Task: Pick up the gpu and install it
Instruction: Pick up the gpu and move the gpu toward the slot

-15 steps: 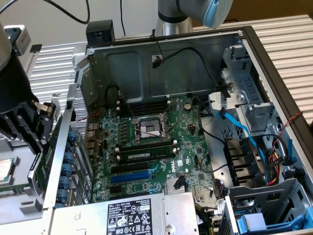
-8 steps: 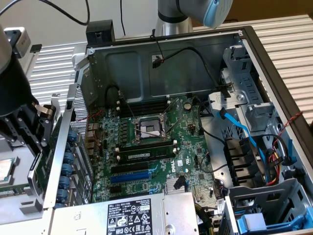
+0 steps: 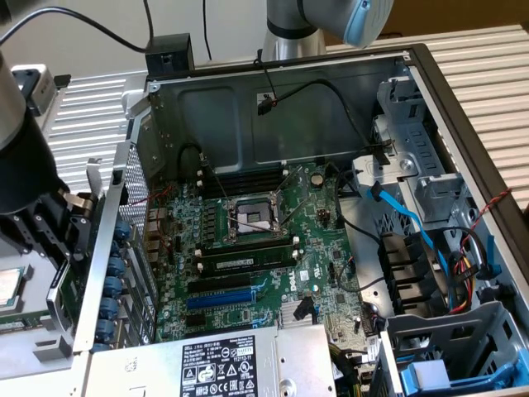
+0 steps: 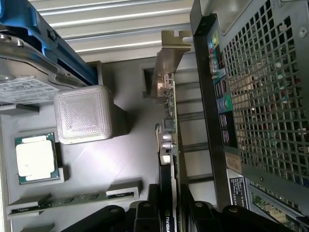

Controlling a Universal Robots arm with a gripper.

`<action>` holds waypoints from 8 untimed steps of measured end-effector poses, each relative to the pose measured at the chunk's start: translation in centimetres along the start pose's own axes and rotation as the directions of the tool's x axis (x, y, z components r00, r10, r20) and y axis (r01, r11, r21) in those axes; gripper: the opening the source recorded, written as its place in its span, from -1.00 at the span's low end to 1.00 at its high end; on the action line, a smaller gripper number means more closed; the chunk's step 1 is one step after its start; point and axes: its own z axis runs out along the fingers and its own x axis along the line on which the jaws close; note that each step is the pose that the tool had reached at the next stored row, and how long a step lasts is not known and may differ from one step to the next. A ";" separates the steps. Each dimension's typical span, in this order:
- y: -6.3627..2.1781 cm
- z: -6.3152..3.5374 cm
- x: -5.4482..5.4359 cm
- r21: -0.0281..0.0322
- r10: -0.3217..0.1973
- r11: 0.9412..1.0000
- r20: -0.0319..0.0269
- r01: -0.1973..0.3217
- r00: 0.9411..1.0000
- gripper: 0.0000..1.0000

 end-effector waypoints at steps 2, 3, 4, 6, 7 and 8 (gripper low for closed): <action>-0.03 0.33 0.0 0.000 0.000 1.000 -0.001 0.000 1.000 -0.42; -0.04 0.47 0.0 0.001 0.000 1.000 -0.001 0.000 1.000 -0.45; -0.06 0.67 0.0 0.001 0.000 1.000 -0.001 0.000 1.000 -0.45; -0.08 1.11 0.0 0.000 0.000 1.000 0.001 0.000 1.000 -0.46; -0.09 1.13 0.0 0.000 0.000 1.000 0.000 0.000 1.000 -0.46; -0.09 1.11 0.0 -0.001 0.000 1.000 0.000 0.000 1.000 -0.46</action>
